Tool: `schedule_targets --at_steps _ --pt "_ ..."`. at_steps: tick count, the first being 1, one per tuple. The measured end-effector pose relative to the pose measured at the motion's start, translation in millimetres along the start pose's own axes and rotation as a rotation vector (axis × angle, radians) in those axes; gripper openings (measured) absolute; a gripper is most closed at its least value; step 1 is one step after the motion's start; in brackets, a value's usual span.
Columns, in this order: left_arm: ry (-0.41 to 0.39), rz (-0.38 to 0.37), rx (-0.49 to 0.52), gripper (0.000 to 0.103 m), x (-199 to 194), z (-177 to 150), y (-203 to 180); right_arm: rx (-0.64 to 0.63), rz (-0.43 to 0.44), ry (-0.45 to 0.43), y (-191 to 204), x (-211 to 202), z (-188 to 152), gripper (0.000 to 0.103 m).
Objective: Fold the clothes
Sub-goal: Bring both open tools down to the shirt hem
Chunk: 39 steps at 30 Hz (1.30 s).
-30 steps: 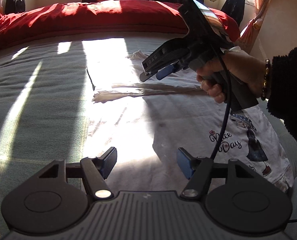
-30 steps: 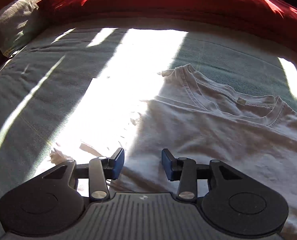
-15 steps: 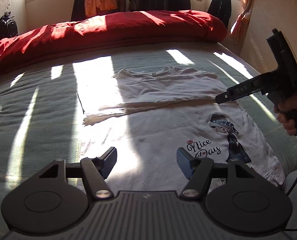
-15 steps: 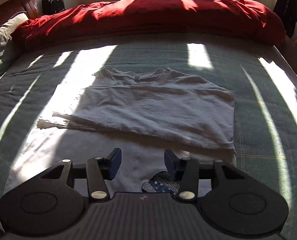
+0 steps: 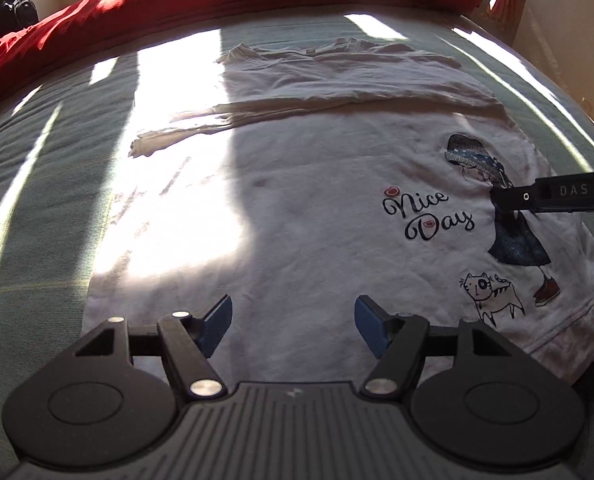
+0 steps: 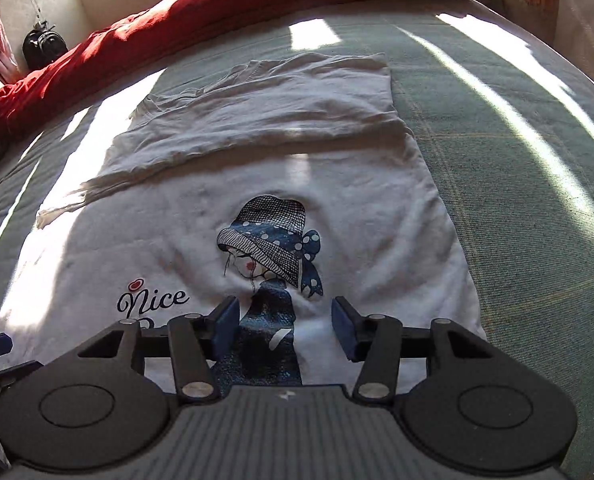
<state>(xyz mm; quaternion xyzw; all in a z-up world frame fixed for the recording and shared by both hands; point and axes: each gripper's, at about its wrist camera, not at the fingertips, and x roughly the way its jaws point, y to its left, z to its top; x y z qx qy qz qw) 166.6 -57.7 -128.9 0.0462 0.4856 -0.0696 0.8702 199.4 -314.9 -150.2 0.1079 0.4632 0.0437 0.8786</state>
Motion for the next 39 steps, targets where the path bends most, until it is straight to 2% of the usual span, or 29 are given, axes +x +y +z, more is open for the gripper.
schedule_targets --at_steps 3,7,13,19,21,25,33,39 --pt "-0.006 -0.012 -0.013 0.069 -5.4 -17.0 2.7 0.034 0.01 -0.008 -3.1 -10.2 -11.2 0.058" --pt "-0.02 -0.024 -0.041 0.072 -14.1 -32.0 8.9 0.018 -0.004 -0.006 0.8 -18.9 -34.1 0.064" --pt "-0.066 -0.044 -0.066 0.078 -17.5 -48.9 17.2 -0.054 -0.064 -0.001 16.9 -24.2 -56.3 0.079" --pt "-0.094 -0.074 -0.059 0.09 -17.5 -58.1 20.5 -0.045 -0.09 0.019 17.0 -27.0 -69.1 0.092" --pt "-0.092 -0.085 -0.026 0.1 -15.1 -59.6 17.4 -0.044 -0.087 0.025 17.3 -25.3 -71.4 0.102" --pt "-0.094 -0.052 0.023 0.102 -12.5 -61.9 7.4 -0.071 -0.101 0.014 22.0 -21.5 -77.5 0.103" --pt "-0.04 -0.051 0.001 0.102 -17.0 -46.4 10.3 -0.051 -0.072 0.007 16.9 -21.9 -77.8 0.103" --pt "-0.1 -0.022 -0.002 0.102 -22.2 -22.0 20.3 -0.058 -0.094 0.031 21.1 -19.4 -75.1 0.103"
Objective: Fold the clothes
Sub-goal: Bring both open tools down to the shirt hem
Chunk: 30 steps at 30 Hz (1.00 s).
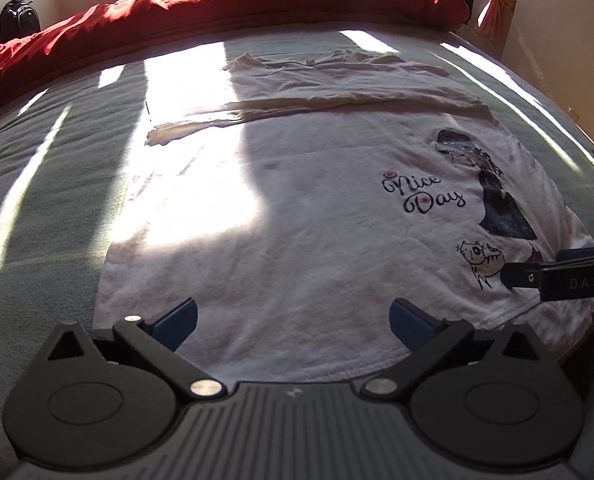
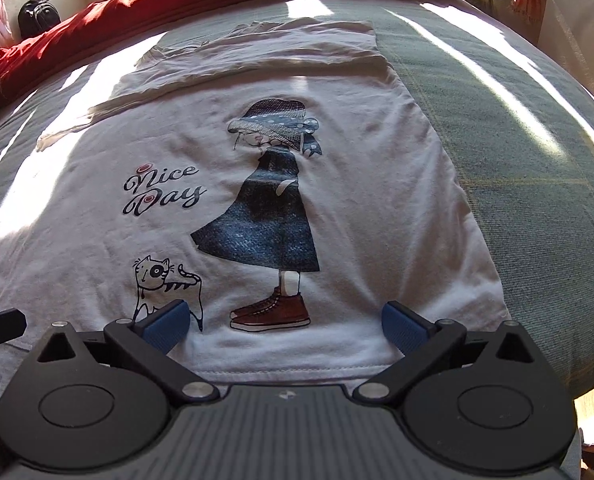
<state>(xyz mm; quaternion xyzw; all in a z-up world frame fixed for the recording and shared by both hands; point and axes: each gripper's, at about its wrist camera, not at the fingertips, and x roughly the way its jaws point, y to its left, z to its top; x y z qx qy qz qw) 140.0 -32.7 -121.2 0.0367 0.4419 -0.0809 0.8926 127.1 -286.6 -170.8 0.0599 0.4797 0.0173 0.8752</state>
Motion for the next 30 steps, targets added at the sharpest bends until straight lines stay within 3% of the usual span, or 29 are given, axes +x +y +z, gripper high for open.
schedule_targets --at_steps 8,15,18,21,24,30 --pt "0.026 0.059 -0.003 0.101 23.2 8.5 8.4 -0.016 -0.019 0.003 5.8 -4.7 5.9 0.103" --pt "0.06 0.026 0.023 0.102 13.0 -20.8 4.9 -0.161 -0.047 -0.109 26.8 -13.8 27.9 0.103" --pt "0.079 0.014 0.017 0.102 5.2 -27.1 6.9 -0.22 -0.063 -0.1 33.7 0.0 34.2 0.103" --pt "0.099 0.007 0.028 0.102 -0.9 -32.8 7.7 -0.207 -0.058 -0.063 31.7 15.3 29.1 0.103" --pt "0.109 0.0 0.055 0.101 -6.9 -35.1 6.9 -0.177 -0.027 -0.095 24.2 15.2 19.7 0.103" --pt "0.005 0.017 0.09 0.101 -6.2 -5.0 2.2 -0.152 0.019 -0.078 15.6 17.2 18.8 0.103"
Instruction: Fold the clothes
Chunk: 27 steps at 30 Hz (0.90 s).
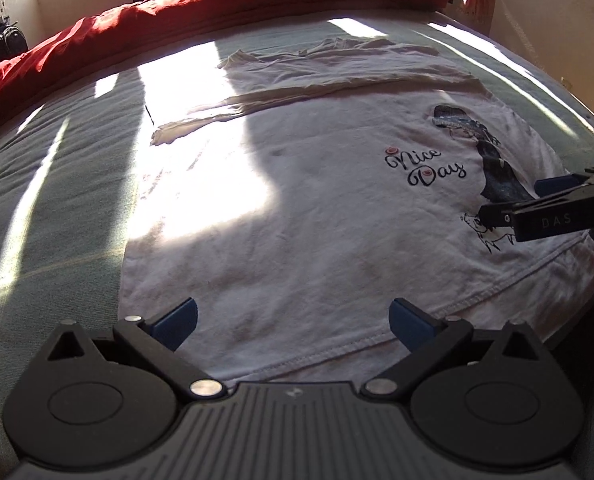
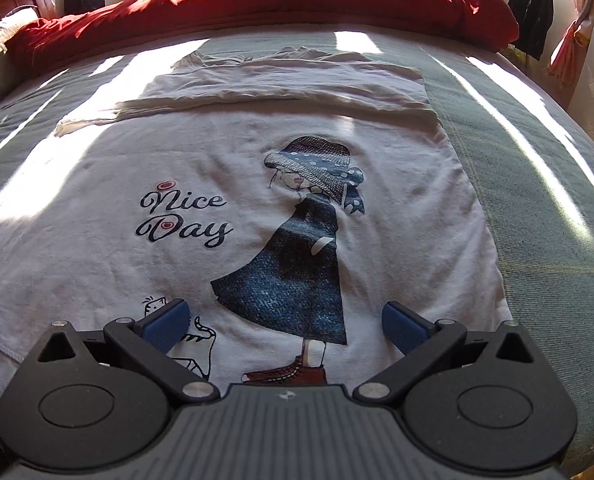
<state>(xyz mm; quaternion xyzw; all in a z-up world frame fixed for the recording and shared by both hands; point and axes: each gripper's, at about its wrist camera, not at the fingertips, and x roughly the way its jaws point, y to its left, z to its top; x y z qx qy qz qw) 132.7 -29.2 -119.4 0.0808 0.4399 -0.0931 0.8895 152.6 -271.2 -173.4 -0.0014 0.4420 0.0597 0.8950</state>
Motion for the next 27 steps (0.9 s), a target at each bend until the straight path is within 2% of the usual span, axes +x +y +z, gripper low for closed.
schedule_targets --at_steps 4,7,14,18,22,27 --pt "-0.037 0.0 -0.028 0.101 14.9 20.5 -1.5 -0.005 -0.005 0.001 2.0 0.9 -0.5 0.103" --pt "-0.03 0.012 -0.039 0.101 28.0 22.1 -5.8 -0.008 0.002 -0.014 0.7 -0.8 -2.3 0.103" --pt "0.041 -0.019 -0.074 0.102 19.3 -22.1 -5.6 -0.013 0.019 0.005 -13.4 -21.5 -7.1 0.103" --pt "0.068 -0.04 -0.06 0.102 2.7 -27.4 3.9 0.055 0.018 0.013 -36.2 -30.0 -8.8 0.103" --pt "0.009 -0.036 -0.081 0.102 0.1 -2.7 18.7 0.107 0.049 -0.056 -50.0 -35.3 6.3 0.103" --pt "-0.084 -0.047 -0.136 0.101 29.1 50.9 32.0 0.138 0.148 -0.122 -51.5 -17.2 39.6 0.103"
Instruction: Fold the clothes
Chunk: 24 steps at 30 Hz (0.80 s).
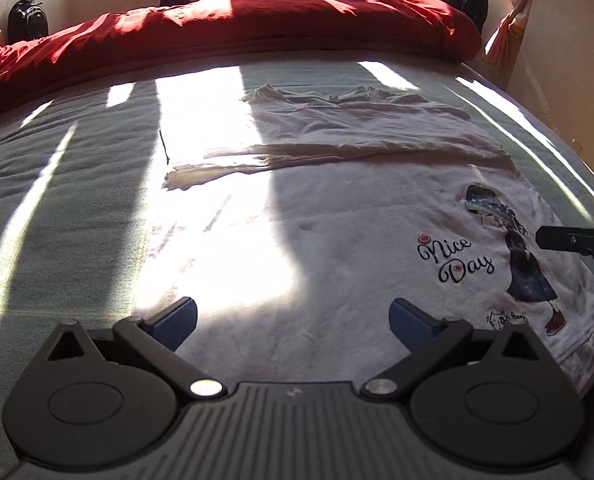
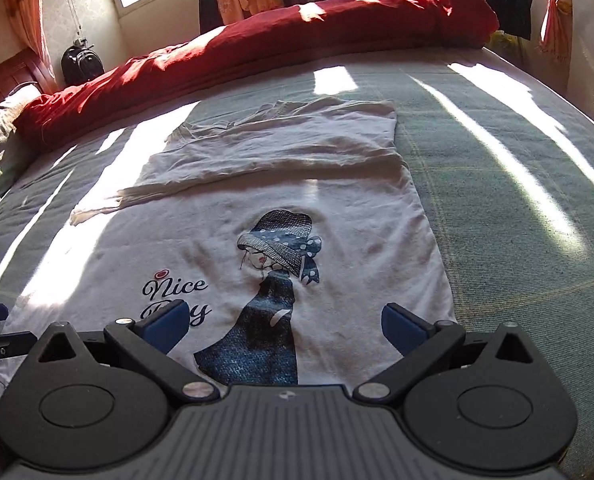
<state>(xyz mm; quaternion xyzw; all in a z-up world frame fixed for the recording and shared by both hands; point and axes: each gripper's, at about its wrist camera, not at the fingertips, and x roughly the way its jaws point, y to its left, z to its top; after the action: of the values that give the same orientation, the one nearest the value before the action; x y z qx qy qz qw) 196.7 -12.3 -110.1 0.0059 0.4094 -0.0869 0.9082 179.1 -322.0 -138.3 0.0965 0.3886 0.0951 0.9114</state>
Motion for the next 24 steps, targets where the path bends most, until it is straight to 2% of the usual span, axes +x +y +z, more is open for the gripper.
schedule_targets --at_steps 6,9,12,14,16,21,24 --pt "-0.027 -0.007 -0.03 0.101 56.9 43.8 10.5 -0.023 0.065 0.008 3.8 36.5 17.1 0.103" --pt "-0.005 0.018 -0.081 0.101 79.4 48.4 26.9 -0.015 0.035 0.011 -10.7 38.4 12.6 0.103" --pt "0.049 0.082 -0.098 0.102 94.2 40.5 48.0 -0.006 0.003 0.015 -25.9 39.6 7.8 0.103" --pt "0.036 0.077 -0.092 0.101 90.5 36.0 58.8 0.011 -0.003 0.006 -37.6 31.6 2.6 0.103" --pt "0.042 0.101 -0.09 0.101 85.3 39.2 63.4 0.025 0.001 0.001 -44.3 24.6 -1.9 0.103" --pt "-0.012 -0.015 -0.105 0.101 79.7 61.3 56.9 0.028 -0.023 0.001 -41.8 19.8 -6.8 0.103" --pt "0.035 -0.02 -0.107 0.101 97.6 66.4 47.7 0.014 -0.062 0.015 -34.4 23.1 -5.3 0.103"
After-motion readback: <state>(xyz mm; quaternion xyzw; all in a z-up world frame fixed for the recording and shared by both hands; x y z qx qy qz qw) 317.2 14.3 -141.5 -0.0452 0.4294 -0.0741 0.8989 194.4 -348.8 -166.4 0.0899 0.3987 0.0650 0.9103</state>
